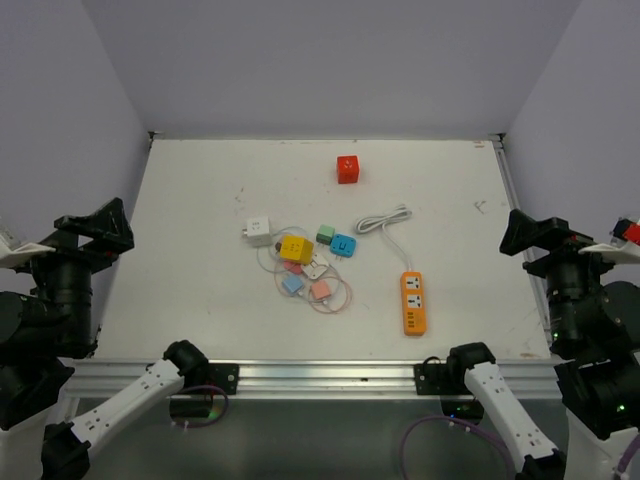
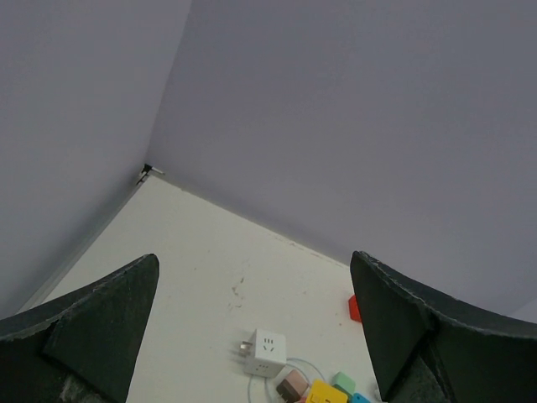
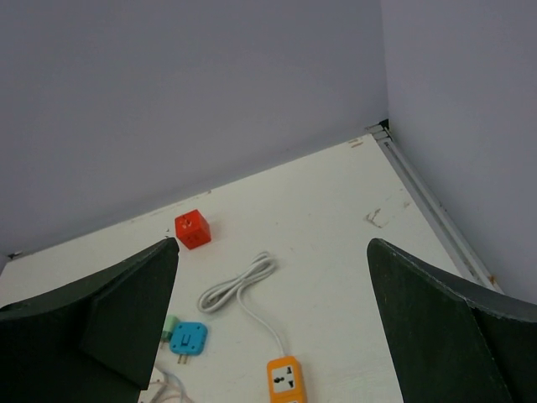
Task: Pull the plug off the socket
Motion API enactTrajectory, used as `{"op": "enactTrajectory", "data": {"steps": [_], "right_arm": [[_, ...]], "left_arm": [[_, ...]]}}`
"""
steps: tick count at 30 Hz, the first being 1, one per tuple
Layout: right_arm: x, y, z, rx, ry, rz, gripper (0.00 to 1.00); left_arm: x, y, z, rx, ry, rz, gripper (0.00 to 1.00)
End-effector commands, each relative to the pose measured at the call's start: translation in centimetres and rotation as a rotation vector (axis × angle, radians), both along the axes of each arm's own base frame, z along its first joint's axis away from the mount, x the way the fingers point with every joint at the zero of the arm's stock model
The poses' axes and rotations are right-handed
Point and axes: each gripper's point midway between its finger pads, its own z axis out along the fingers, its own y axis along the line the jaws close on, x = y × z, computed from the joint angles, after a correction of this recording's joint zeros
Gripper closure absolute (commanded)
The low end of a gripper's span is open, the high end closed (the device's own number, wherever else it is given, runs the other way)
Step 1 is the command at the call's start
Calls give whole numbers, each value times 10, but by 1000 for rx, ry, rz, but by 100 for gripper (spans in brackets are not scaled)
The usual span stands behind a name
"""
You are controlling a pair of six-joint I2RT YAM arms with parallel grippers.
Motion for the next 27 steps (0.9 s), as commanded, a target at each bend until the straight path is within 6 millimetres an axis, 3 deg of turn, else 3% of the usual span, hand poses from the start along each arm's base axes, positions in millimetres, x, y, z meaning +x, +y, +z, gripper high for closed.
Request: {"op": "enactTrajectory", "data": {"steps": [1,18,27], "right_arm": [[7,2,3,-35,-9,9,1],[23,10,-7,-61,8,40,1],[28,14,-9,-62,18,56,1]], "left_arm": [[7,1,-14,35,38,41,0],[16,-1,-28,24,51,78,0],[25,-12,-28,38,56,50,0]]}}
